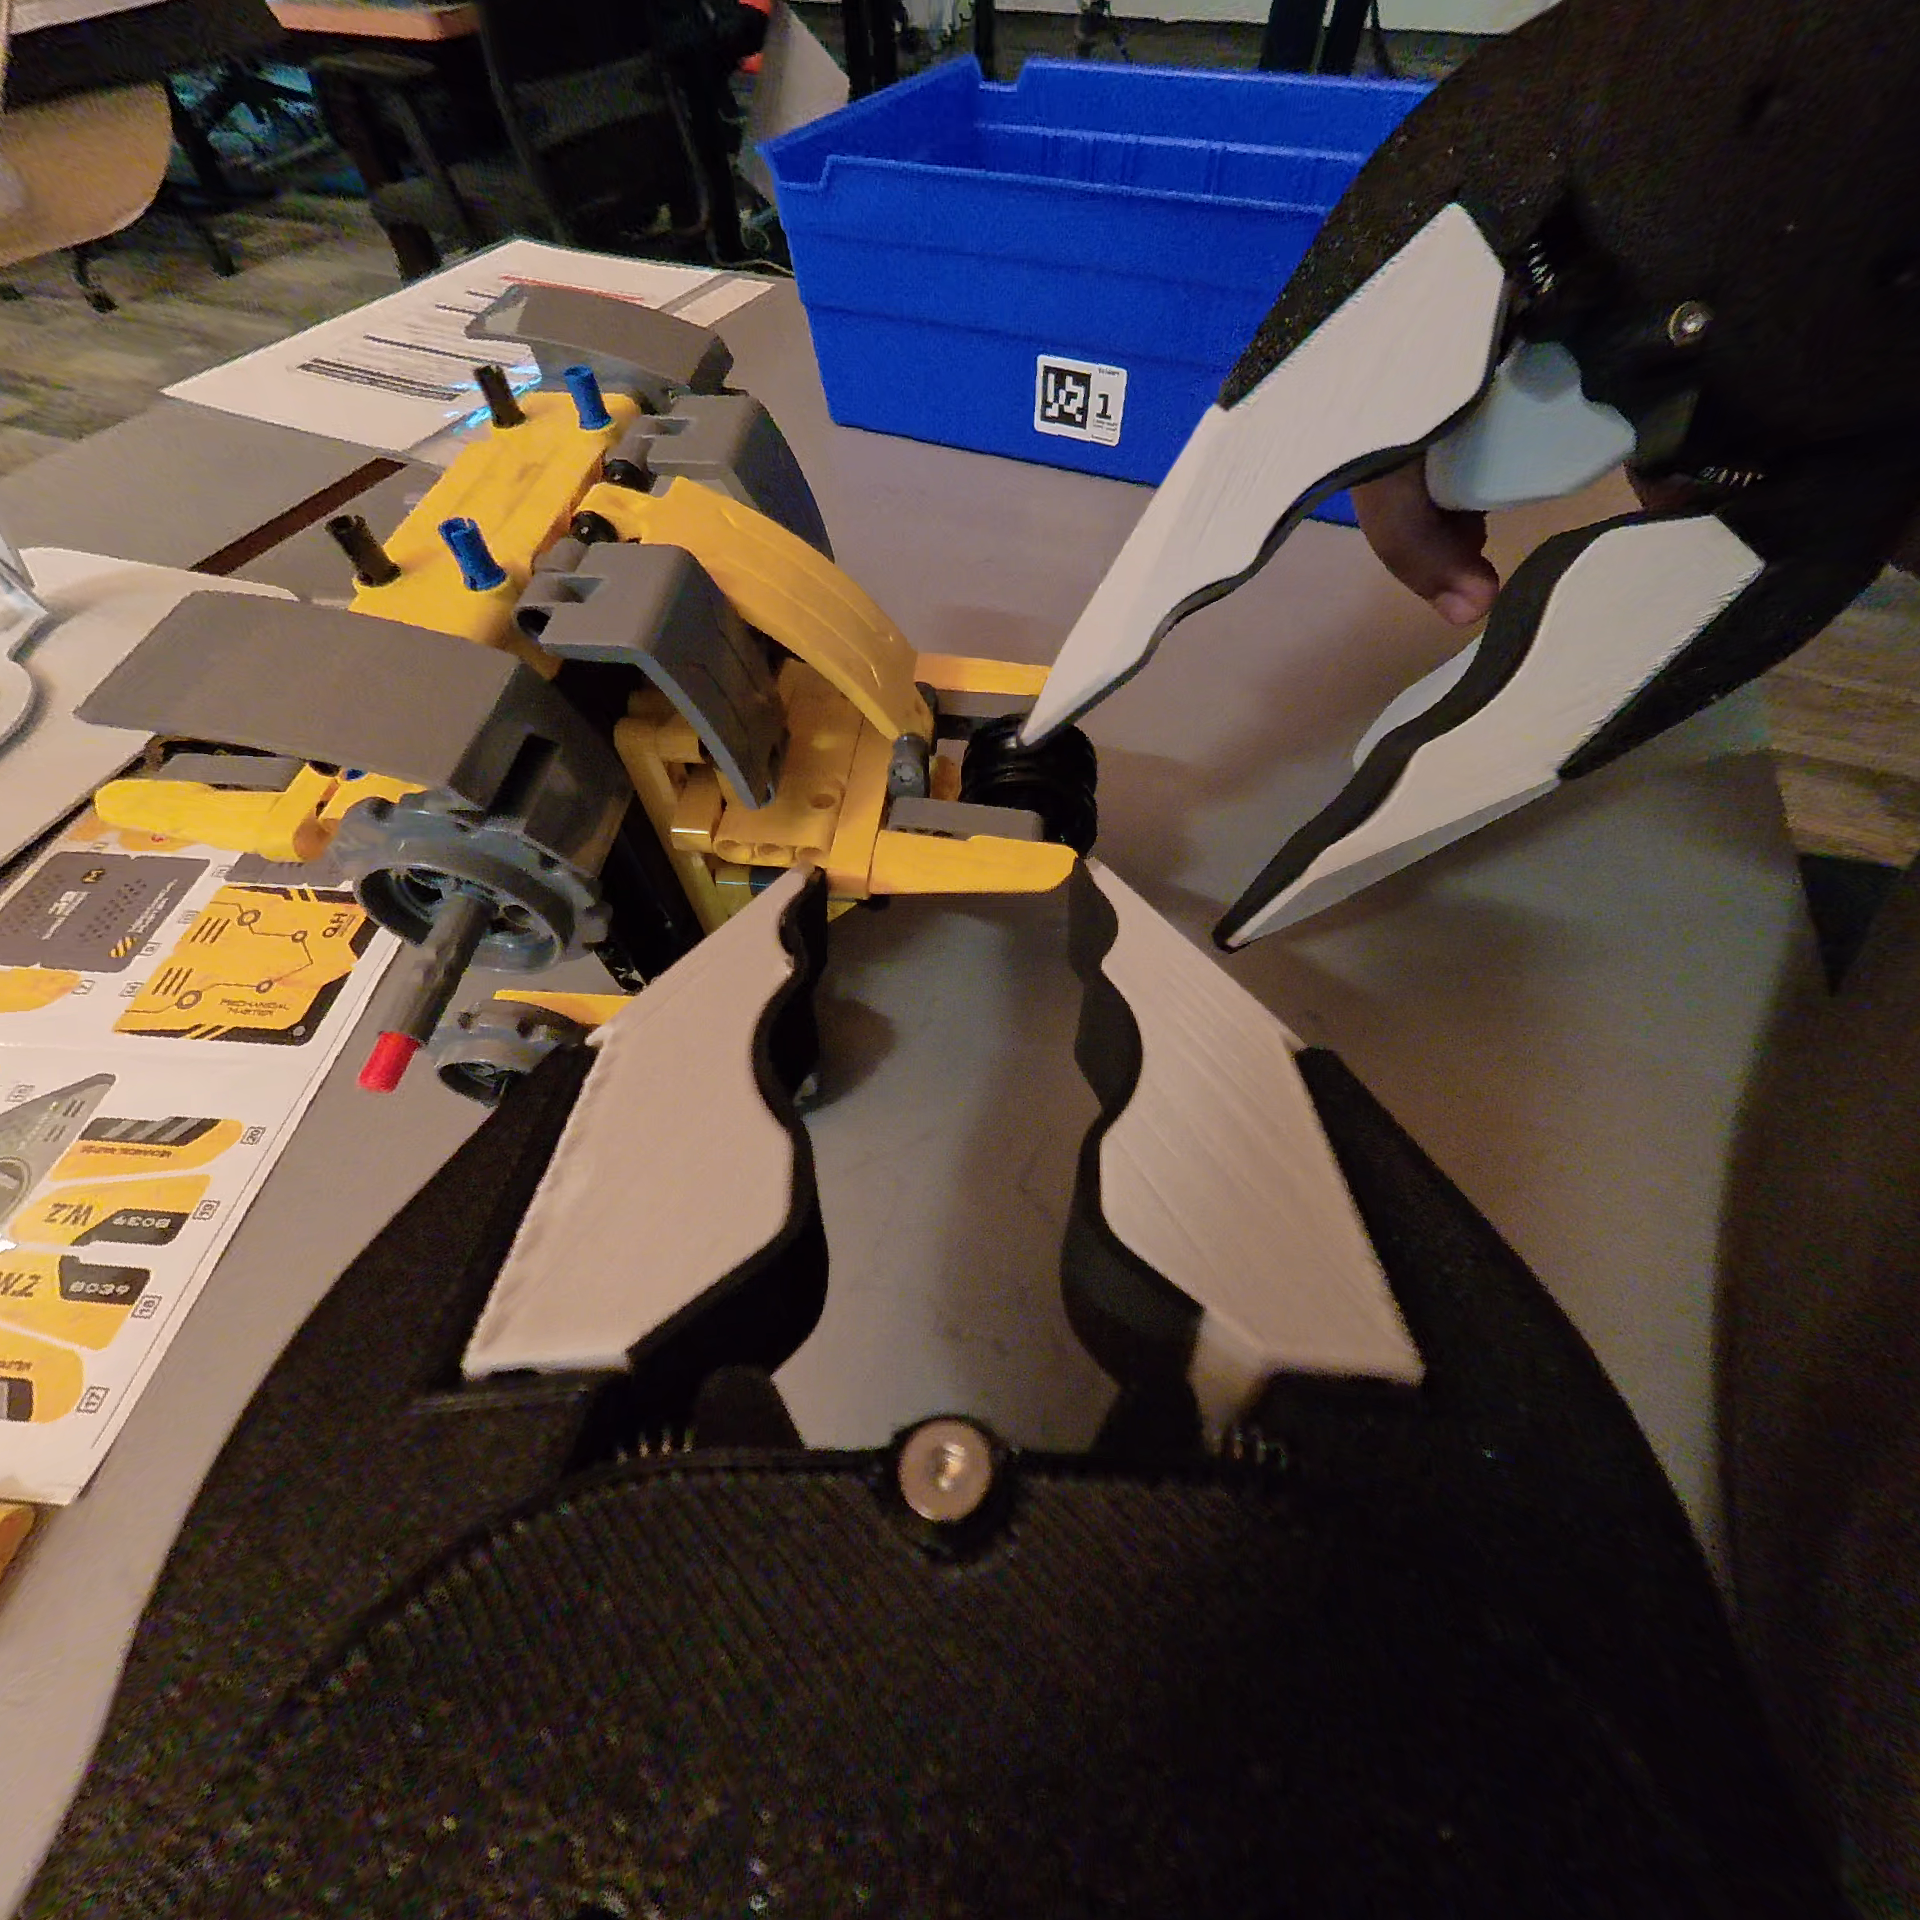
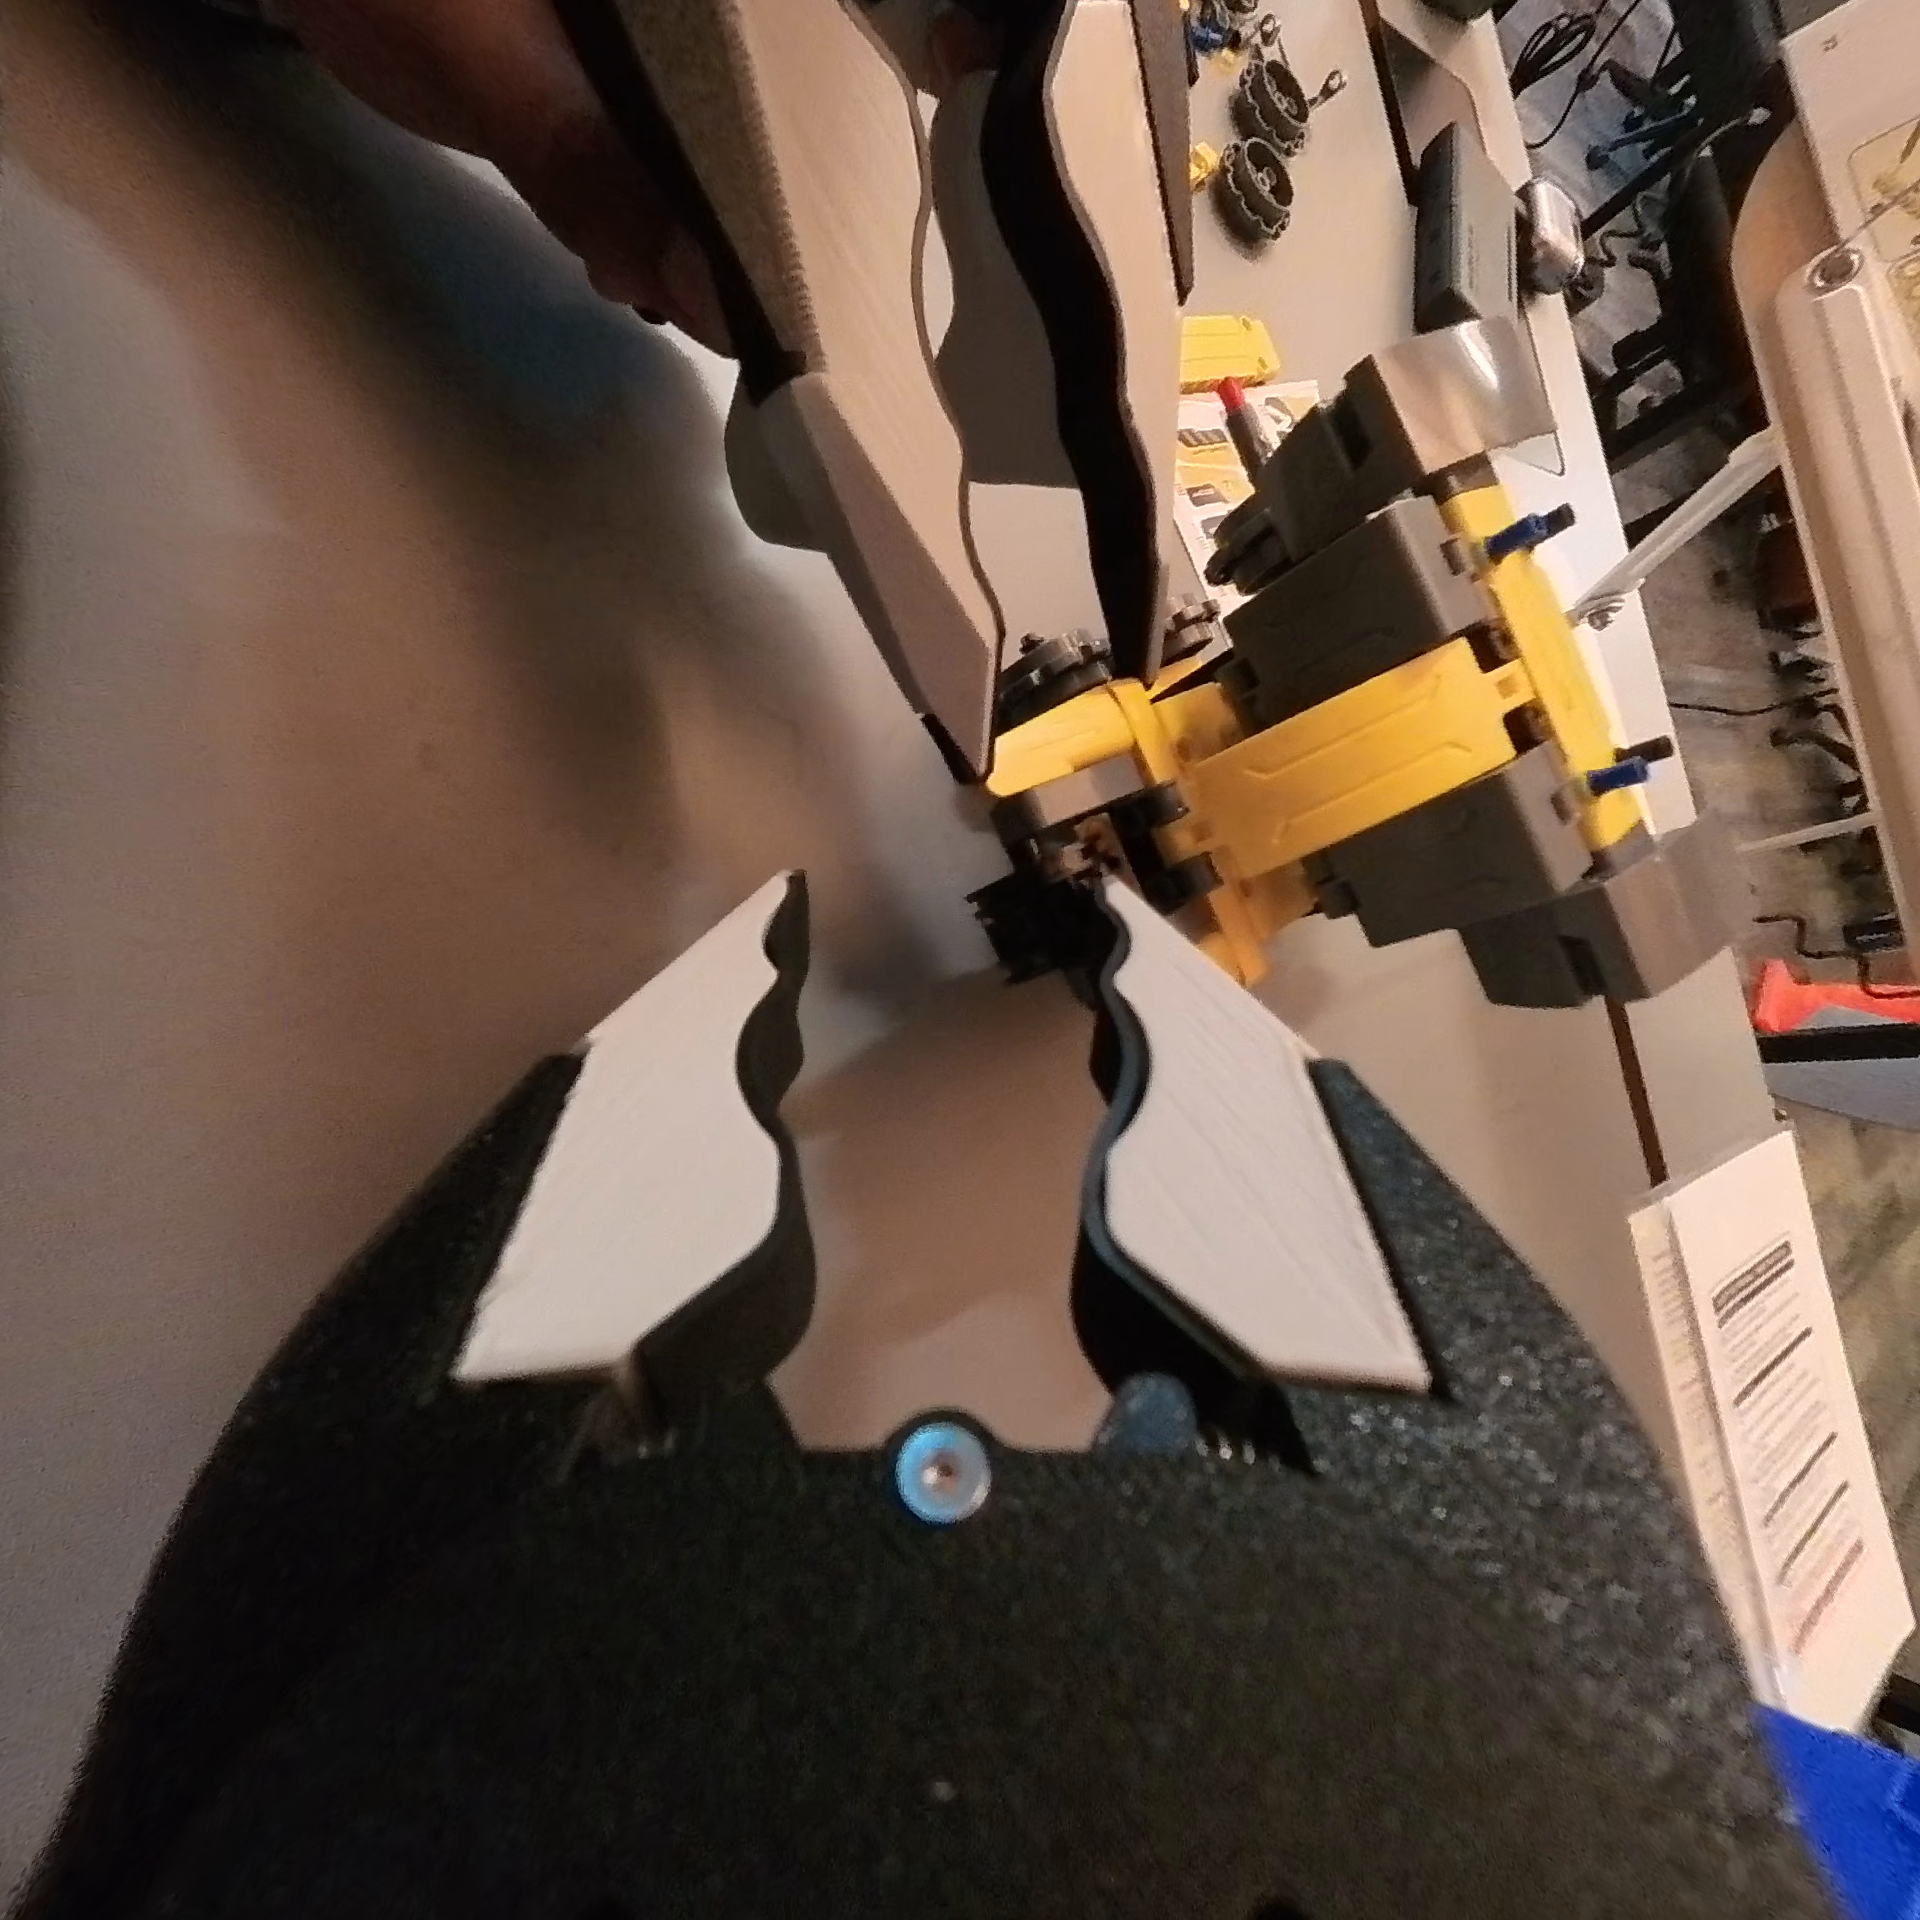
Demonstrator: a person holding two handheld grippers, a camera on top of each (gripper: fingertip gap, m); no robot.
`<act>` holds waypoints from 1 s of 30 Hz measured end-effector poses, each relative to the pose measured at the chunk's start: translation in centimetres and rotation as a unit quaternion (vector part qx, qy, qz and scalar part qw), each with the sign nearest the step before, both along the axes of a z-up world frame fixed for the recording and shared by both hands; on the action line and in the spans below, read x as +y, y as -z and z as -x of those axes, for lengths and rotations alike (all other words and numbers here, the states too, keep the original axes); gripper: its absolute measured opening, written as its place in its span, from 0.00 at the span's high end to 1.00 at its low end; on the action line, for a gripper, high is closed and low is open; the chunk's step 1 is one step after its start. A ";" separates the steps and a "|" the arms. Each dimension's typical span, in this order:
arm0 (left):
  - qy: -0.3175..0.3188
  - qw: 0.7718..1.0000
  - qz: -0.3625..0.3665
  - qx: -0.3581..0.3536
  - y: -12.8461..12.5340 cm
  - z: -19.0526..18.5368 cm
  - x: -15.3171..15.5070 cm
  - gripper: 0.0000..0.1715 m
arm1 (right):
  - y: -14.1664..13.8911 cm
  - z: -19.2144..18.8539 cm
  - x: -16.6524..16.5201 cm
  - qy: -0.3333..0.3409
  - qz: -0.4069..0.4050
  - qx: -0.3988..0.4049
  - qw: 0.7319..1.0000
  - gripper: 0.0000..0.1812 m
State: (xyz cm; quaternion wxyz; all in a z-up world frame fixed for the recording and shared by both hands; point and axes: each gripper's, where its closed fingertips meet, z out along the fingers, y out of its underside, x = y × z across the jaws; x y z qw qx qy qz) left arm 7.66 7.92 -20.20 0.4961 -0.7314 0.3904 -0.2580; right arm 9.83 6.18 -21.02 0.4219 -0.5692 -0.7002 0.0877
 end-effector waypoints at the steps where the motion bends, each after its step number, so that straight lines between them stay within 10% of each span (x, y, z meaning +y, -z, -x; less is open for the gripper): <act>1: 0.000 1.000 0.000 0.000 0.0 0.0 0.0 0.73 | 0.0 -0.1 -0.1 0.001 0.002 0.001 1.000 0.71; 30: -0.002 1.000 0.000 -0.002 0.0 0.1 0.1 0.73 | 3.5 -0.2 -1.2 0.023 0.057 0.002 0.998 0.74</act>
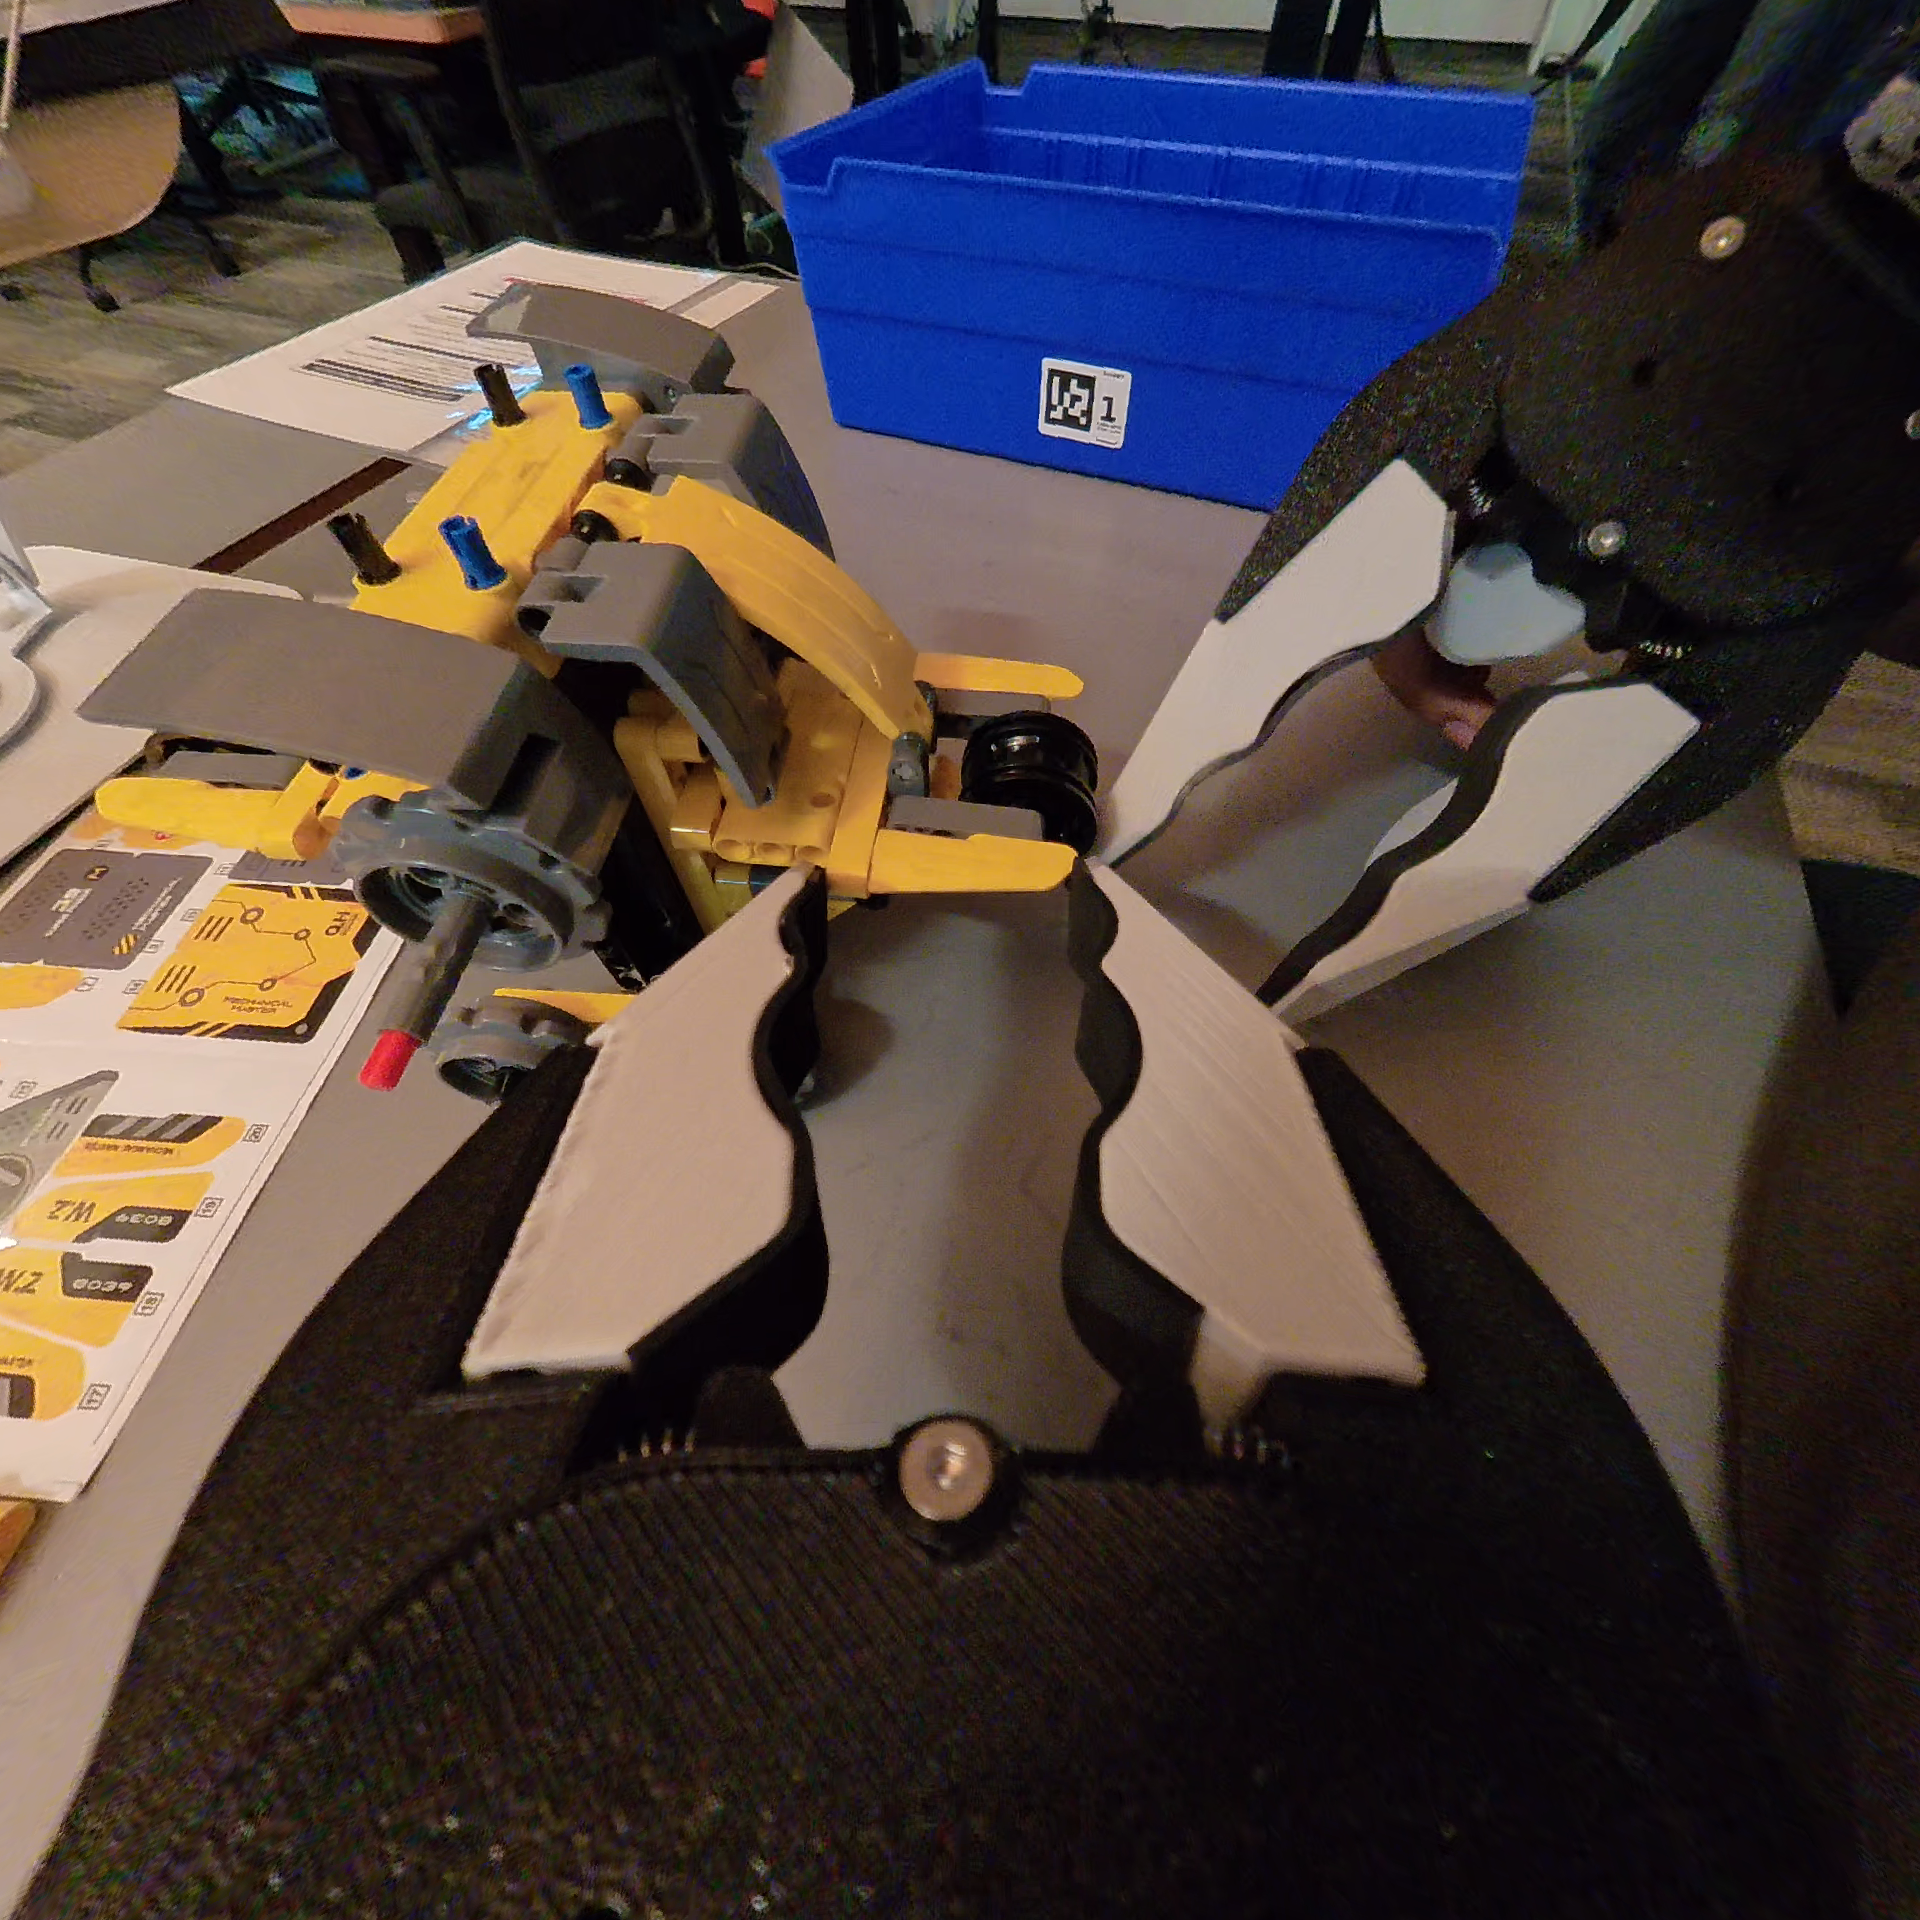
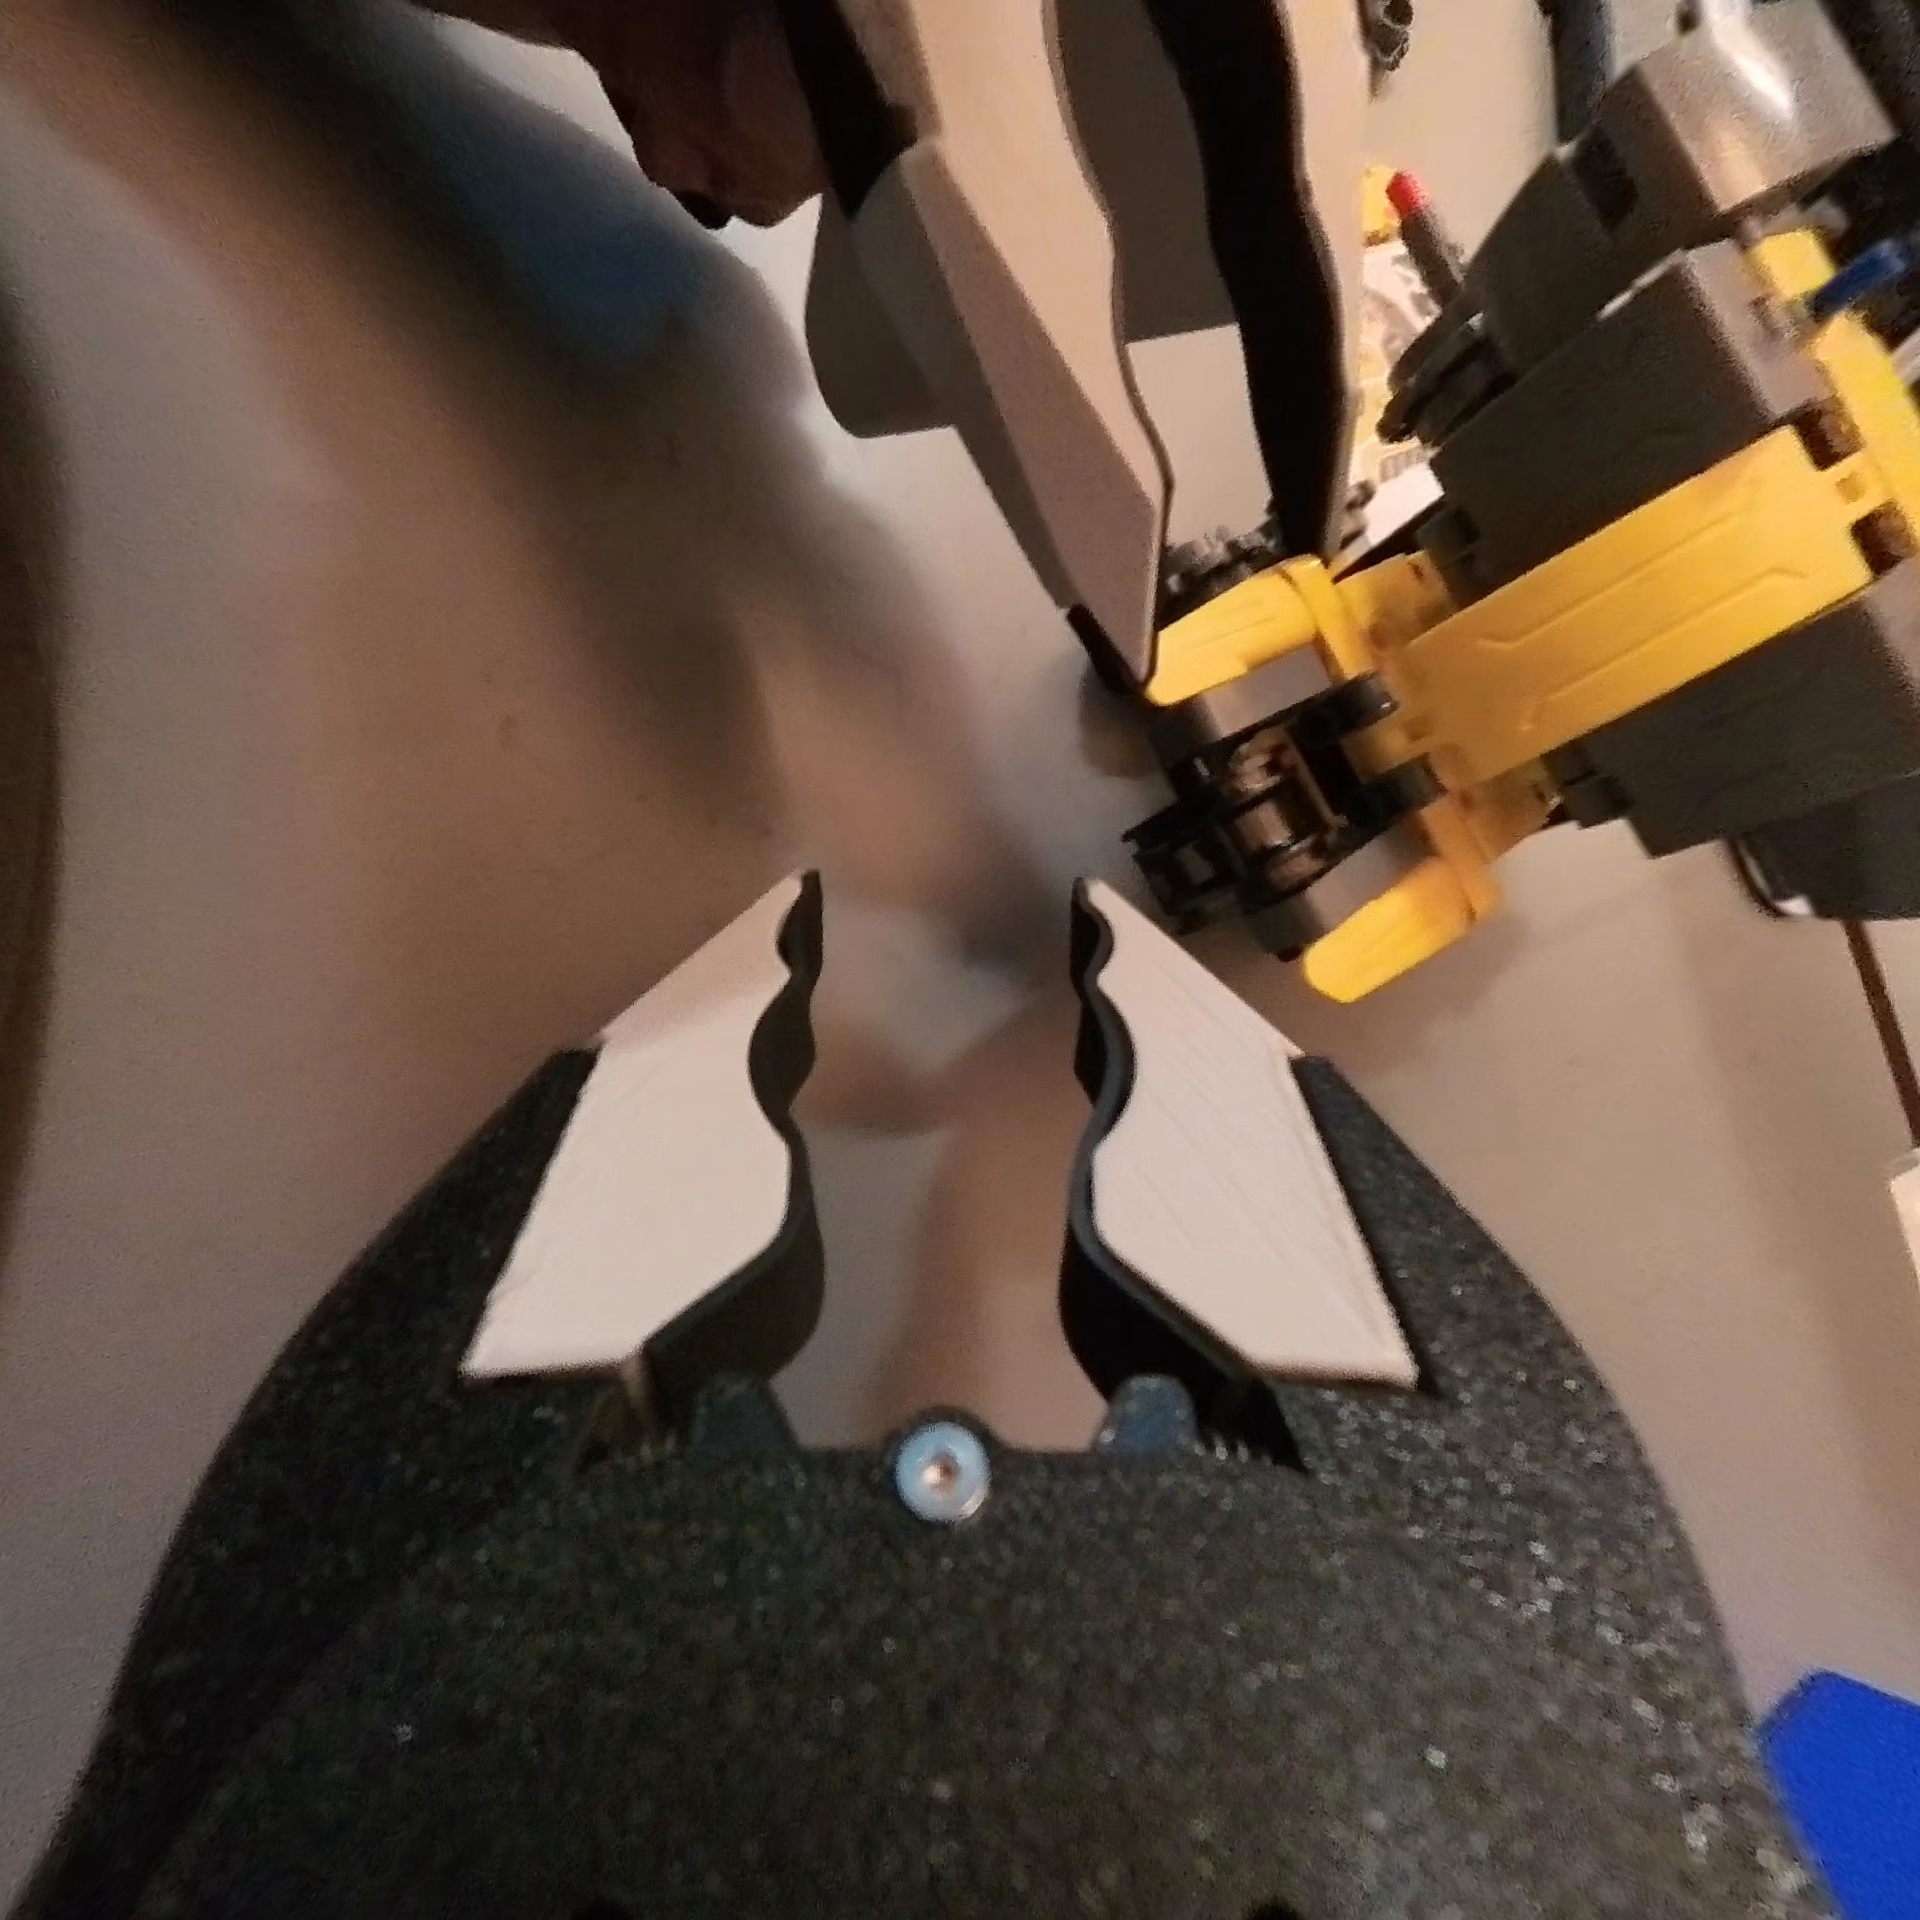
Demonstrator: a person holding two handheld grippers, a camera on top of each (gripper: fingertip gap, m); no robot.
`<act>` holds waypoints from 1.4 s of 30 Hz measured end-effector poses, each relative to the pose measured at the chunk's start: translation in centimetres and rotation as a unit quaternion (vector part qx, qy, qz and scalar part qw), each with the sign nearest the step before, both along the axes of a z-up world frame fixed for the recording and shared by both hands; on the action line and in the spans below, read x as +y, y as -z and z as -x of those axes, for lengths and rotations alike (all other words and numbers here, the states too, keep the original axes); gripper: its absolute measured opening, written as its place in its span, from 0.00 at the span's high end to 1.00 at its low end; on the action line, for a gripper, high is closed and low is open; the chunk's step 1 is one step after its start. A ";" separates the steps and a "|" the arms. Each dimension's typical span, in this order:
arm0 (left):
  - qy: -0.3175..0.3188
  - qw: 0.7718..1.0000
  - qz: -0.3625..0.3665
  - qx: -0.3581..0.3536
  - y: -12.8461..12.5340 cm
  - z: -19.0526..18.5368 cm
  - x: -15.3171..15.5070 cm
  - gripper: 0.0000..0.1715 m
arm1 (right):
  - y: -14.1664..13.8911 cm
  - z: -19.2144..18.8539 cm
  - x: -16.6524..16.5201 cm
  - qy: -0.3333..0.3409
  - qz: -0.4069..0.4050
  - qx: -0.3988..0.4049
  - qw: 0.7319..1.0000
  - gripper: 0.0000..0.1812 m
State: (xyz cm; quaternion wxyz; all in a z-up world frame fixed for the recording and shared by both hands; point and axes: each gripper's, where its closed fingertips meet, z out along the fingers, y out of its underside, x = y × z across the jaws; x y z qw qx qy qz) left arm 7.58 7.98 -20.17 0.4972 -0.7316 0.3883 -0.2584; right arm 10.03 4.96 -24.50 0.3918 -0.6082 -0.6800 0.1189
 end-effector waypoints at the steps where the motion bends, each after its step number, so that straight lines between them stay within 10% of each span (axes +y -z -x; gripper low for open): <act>1: 0.000 1.000 -0.001 0.001 0.0 0.0 0.0 0.73 | -0.3 0.0 -0.1 -0.003 -0.003 0.005 1.000 0.74; 8: 0.002 1.000 0.001 -0.001 0.0 0.0 0.0 0.73 | -5.2 0.0 0.3 -0.001 -0.031 0.075 0.997 0.75; 42: -0.002 1.000 0.002 -0.002 0.0 0.1 0.1 0.73 | -3.6 0.7 1.1 -0.001 -0.059 0.030 0.998 0.66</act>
